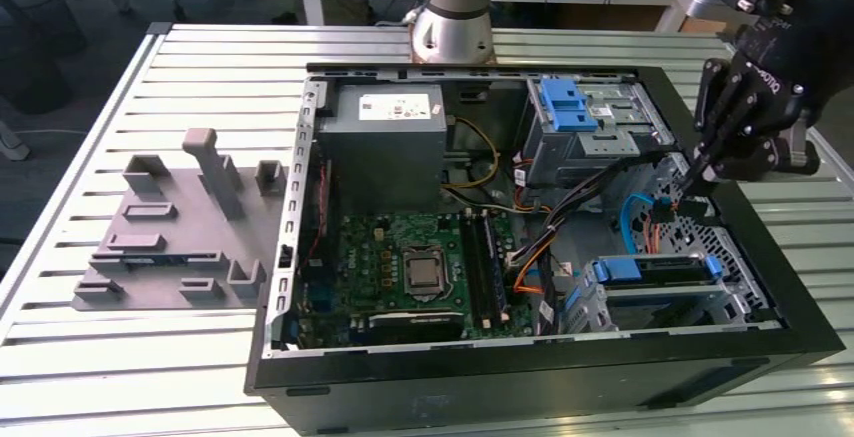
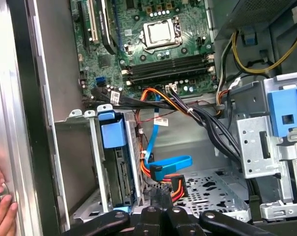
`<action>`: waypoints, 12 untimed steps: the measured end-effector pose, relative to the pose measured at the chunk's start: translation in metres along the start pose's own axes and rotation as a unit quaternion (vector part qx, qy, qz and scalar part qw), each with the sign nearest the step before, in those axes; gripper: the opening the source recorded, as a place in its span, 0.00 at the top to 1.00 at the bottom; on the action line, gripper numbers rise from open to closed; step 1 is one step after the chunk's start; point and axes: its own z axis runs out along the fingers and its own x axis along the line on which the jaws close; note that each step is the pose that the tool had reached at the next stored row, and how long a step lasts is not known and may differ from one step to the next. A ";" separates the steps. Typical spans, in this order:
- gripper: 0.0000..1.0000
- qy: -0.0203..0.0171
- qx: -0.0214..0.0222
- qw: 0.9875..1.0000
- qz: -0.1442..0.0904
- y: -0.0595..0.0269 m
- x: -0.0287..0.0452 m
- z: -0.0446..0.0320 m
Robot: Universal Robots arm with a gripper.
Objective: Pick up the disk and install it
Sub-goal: 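Insert the first disk wire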
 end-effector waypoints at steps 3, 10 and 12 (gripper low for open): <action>0.89 0.003 0.000 1.000 0.002 -0.0022 -0.0006 0.0012; 0.75 0.008 -0.001 1.000 0.027 -0.0046 -0.0016 0.0067; 0.74 0.010 -0.001 0.999 0.034 -0.0047 -0.0021 0.0082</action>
